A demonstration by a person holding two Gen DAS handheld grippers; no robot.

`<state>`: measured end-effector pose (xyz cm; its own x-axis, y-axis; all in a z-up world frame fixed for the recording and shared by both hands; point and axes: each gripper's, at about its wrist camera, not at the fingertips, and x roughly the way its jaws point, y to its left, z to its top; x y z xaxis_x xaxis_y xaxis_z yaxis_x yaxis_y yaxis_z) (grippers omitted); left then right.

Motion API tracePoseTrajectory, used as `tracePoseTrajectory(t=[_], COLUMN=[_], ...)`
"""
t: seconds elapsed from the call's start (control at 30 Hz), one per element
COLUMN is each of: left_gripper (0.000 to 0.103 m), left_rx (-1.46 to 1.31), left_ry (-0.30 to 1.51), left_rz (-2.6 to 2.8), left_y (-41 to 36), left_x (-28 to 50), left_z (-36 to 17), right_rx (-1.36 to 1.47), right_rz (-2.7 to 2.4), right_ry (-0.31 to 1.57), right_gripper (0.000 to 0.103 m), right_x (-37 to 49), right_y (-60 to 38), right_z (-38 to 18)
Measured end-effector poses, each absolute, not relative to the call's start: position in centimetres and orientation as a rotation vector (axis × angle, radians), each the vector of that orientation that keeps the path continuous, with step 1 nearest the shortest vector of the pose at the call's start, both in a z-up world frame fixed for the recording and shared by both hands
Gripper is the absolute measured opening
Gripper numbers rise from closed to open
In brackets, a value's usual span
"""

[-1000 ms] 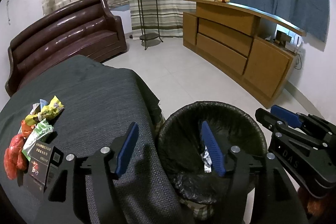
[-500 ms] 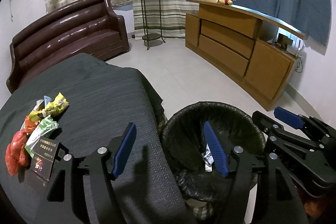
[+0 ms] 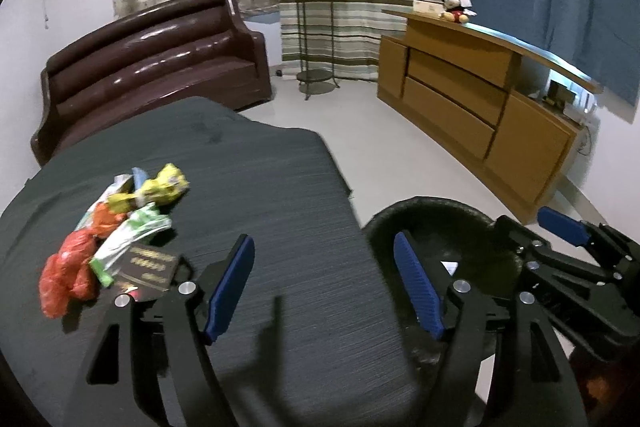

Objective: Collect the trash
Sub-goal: 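Move both open grippers back over the remaining trash on the table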

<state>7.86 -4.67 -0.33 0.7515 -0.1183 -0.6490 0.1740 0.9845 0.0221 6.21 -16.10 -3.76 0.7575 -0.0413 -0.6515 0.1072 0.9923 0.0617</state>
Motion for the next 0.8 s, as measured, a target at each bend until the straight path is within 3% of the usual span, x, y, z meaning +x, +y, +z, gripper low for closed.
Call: tracePoseTrajectory(t=[0.8], left_gripper=[0.072], left_rx=[-0.018], left_ry=[0.691], left_rz=[0.100], left_y=[11.4], left_x=[3.2], left_z=[0.1], right_rx=[0.031], right_rz=[0.173], right_ry=[0.740], right_gripper=[0.058], right_x=[5.7], right_y=[-0.7], right_z=[-2.8])
